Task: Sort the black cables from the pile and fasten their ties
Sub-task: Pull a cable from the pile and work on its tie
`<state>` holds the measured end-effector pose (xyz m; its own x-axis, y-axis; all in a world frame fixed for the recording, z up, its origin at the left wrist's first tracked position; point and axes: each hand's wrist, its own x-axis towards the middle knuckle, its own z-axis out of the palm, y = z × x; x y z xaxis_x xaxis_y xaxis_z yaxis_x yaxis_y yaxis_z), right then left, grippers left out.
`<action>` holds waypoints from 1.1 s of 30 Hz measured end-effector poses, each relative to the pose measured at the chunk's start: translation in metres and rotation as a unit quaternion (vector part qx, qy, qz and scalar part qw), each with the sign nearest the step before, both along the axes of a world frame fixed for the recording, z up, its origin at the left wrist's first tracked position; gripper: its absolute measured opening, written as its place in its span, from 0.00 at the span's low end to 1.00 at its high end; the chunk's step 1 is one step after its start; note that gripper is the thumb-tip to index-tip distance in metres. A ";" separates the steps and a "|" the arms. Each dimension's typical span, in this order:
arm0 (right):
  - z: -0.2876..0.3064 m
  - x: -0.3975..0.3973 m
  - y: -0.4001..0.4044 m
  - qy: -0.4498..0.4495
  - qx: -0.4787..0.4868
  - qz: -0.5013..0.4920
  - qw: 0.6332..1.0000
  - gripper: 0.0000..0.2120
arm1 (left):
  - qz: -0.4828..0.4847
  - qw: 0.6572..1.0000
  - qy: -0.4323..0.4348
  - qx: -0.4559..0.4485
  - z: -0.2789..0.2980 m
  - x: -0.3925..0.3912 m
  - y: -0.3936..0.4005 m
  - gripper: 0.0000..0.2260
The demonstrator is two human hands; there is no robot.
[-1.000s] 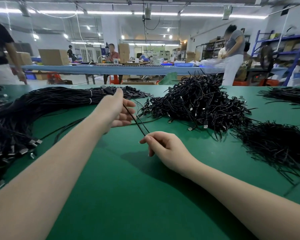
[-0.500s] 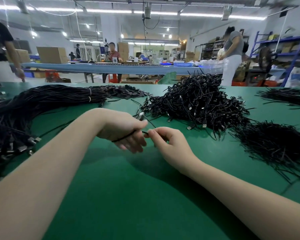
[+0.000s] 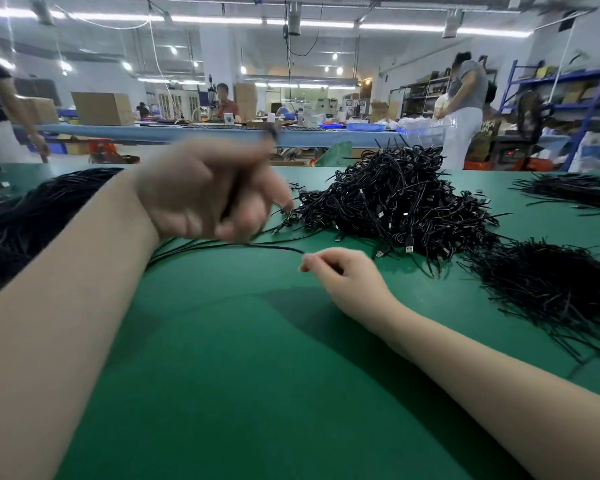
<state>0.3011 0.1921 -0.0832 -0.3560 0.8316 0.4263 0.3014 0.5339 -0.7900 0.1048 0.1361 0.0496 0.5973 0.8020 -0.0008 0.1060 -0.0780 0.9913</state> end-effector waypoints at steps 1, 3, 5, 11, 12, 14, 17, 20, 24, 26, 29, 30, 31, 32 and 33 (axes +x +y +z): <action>0.005 0.004 0.003 0.024 0.003 -0.028 0.999 0.12 | -0.004 0.989 0.147 -0.030 -0.009 0.009 0.004 0.24; 0.014 0.007 0.005 0.067 0.030 -0.060 0.996 0.11 | 0.062 0.940 0.331 -0.048 -0.030 0.027 0.016 0.29; 0.021 0.003 0.000 0.078 0.086 -0.075 0.990 0.11 | 0.173 0.942 0.286 -0.027 -0.046 0.039 0.028 0.26; 0.015 -0.013 -0.018 0.024 0.073 0.076 0.994 0.10 | 0.336 0.934 -0.081 0.093 -0.044 0.039 0.042 0.25; 0.011 -0.012 -0.016 -0.009 0.054 0.102 0.993 0.10 | 0.319 0.931 -0.162 0.074 -0.038 0.038 0.039 0.24; 0.004 -0.007 -0.010 -0.072 0.024 0.113 0.991 0.12 | 0.245 0.924 -0.294 0.028 -0.026 0.033 0.030 0.24; 0.005 0.003 0.003 -0.076 -0.028 0.065 0.995 0.13 | 0.154 0.945 -0.288 -0.021 -0.018 0.028 0.014 0.24; 0.016 0.015 0.013 -0.069 -0.040 -0.011 0.997 0.13 | 0.097 0.989 -0.109 -0.038 -0.022 0.026 0.010 0.22; 0.037 0.015 0.008 -0.013 0.050 -0.082 0.995 0.15 | 0.118 0.959 0.257 -0.033 -0.045 0.041 0.018 0.25; 0.043 0.003 -0.004 0.002 0.095 -0.048 0.994 0.13 | 0.217 0.957 0.191 -0.008 -0.054 0.050 0.025 0.23; 0.037 -0.014 -0.017 0.009 0.068 0.020 0.997 0.15 | 0.291 0.952 -0.098 -0.024 -0.050 0.053 0.033 0.21; 0.033 -0.016 -0.019 0.007 0.041 0.046 0.998 0.15 | 0.290 0.943 -0.159 -0.021 -0.046 0.052 0.034 0.22; 0.030 -0.017 -0.020 0.008 0.007 0.074 0.997 0.15 | 0.286 0.936 -0.205 -0.015 -0.042 0.051 0.034 0.21; 0.026 -0.017 -0.020 0.012 -0.027 0.098 0.995 0.15 | 0.280 0.930 -0.240 -0.010 -0.039 0.050 0.034 0.21; 0.024 -0.015 -0.019 0.017 -0.055 0.114 0.992 0.15 | 0.272 0.925 -0.265 -0.012 -0.038 0.050 0.032 0.19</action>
<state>0.2859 0.1727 -0.0593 -0.5261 0.7741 0.3522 0.1548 0.4944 -0.8554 0.1545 0.1681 0.0117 0.0273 0.9875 0.1553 -0.3782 -0.1336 0.9160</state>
